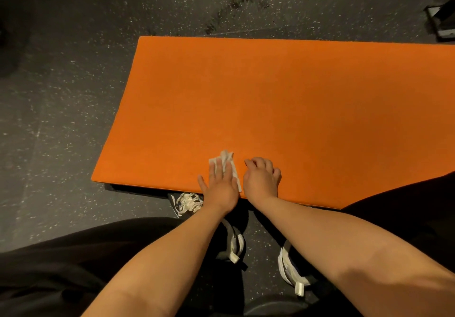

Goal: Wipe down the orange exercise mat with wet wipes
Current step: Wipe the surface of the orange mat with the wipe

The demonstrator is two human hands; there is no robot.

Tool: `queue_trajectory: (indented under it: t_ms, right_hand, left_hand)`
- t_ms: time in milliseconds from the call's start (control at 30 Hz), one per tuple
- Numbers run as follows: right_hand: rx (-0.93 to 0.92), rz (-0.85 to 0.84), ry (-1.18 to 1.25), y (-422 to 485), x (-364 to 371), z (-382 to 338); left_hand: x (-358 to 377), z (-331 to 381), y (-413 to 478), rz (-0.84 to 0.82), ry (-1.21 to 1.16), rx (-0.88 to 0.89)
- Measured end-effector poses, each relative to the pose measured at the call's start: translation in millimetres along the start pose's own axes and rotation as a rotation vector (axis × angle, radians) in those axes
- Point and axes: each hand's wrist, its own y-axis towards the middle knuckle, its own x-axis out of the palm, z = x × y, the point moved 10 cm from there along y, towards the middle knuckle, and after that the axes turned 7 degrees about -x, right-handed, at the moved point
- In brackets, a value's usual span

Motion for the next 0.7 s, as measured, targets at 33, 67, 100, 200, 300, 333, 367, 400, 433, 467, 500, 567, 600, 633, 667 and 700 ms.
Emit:
queue_trajectory:
  t_ms: [33, 67, 100, 200, 300, 333, 367, 400, 433, 467, 500, 567, 600, 633, 667, 700]
  right_hand:
    - [0.000, -0.003, -0.005, 0.3, -0.3, -1.2]
    - [-0.006, -0.013, -0.013, 0.0, 0.0, -2.5]
    - [-0.015, -0.026, -0.021, -0.4, 1.0, -3.8]
    - [-0.043, -0.081, -0.043, -3.7, 5.7, -7.4]
    - [-0.056, -0.136, -0.035, -7.7, 10.5, -9.4]
    - [-0.060, -0.149, -0.029, -9.0, 11.4, -8.8]
    - [-0.061, -0.160, -0.023, -9.6, 12.3, -7.6]
    - [-0.060, -0.168, -0.011, -10.1, 12.8, -5.4]
    - [-0.055, -0.167, 0.009, -9.8, 12.4, -3.3]
    - [-0.040, -0.159, 0.039, -9.2, 11.1, -0.7]
    - [-0.018, -0.151, 0.076, -8.4, 9.3, 1.5]
    - [0.024, -0.138, 0.137, -7.3, 6.9, 3.7]
    - [0.039, -0.126, 0.156, -7.4, 5.4, 3.9]
    - [0.053, -0.110, 0.173, -7.8, 3.2, 3.7]
    - [0.064, -0.094, 0.190, -8.1, 0.9, 3.6]
    - [0.066, -0.087, 0.198, -8.5, -0.6, 2.9]
  left_hand:
    - [3.4, 6.3, -3.1, -0.016, 0.019, 0.041]
    - [4.9, 9.5, -5.4, -0.026, 0.035, 0.068]
    - [4.6, 10.7, -6.2, -0.029, 0.052, 0.081]
    - [-5.2, -4.3, -0.4, -0.009, 0.092, 0.019]
    - [-25.4, -42.5, 8.1, 0.021, 0.027, -0.230]
    - [-29.7, -53.6, 7.5, 0.026, -0.004, -0.304]
    - [-31.8, -60.4, 5.8, 0.033, -0.024, -0.348]
    - [-32.1, -61.9, 3.6, 0.042, -0.028, -0.355]
    - [-30.5, -58.4, 1.6, 0.050, -0.019, -0.333]
    - [-27.2, -50.6, -0.1, 0.048, -0.005, -0.290]
    - [-21.6, -40.4, -1.6, 0.033, 0.005, -0.237]
    - [-8.0, -19.8, -4.9, -0.016, 0.016, -0.134]
    - [-2.2, -11.5, -6.9, -0.036, 0.025, -0.091]
    - [1.4, -5.5, -9.0, -0.050, 0.037, -0.055]
    - [2.8, -2.0, -10.3, -0.058, 0.046, -0.022]
    - [3.1, -0.6, -10.7, -0.059, 0.056, 0.006]
